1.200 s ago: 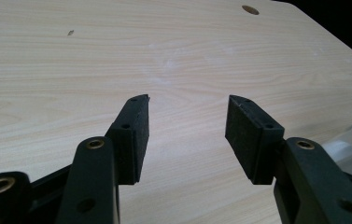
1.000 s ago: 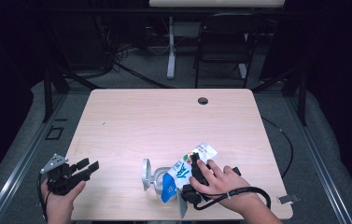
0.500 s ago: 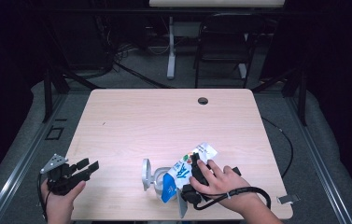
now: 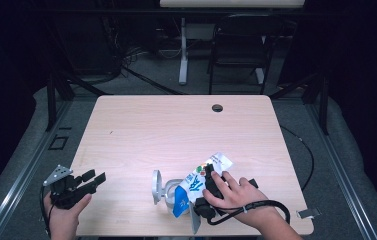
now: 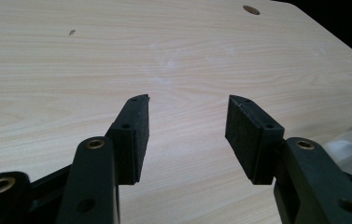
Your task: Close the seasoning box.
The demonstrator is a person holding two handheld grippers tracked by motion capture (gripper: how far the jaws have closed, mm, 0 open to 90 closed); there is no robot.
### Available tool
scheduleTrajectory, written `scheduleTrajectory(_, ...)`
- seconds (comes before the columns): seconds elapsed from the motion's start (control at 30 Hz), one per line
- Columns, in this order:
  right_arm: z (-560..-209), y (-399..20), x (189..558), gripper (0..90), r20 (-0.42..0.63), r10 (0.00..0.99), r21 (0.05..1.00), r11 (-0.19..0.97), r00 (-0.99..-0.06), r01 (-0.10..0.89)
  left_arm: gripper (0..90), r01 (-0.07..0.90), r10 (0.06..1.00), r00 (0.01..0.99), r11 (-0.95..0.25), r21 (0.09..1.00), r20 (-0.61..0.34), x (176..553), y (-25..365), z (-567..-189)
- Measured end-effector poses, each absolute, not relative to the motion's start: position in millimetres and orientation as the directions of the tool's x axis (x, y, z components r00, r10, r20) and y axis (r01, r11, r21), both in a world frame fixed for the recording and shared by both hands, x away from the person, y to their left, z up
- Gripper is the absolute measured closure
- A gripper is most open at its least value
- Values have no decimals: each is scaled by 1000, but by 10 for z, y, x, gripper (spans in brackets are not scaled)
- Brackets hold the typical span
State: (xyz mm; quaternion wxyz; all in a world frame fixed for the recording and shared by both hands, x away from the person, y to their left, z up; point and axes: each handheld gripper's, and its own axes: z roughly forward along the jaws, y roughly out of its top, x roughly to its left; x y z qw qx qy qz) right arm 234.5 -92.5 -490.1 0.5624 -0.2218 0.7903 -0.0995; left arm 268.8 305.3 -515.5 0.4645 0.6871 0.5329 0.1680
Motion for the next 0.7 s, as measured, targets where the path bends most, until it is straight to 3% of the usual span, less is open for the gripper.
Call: scheduleTrajectory(0.7,-4899,-919,2339,662,-845,-463,-407,881,-267,-240,501,575,889,374,2,818,-265,2688,3053,-5154)
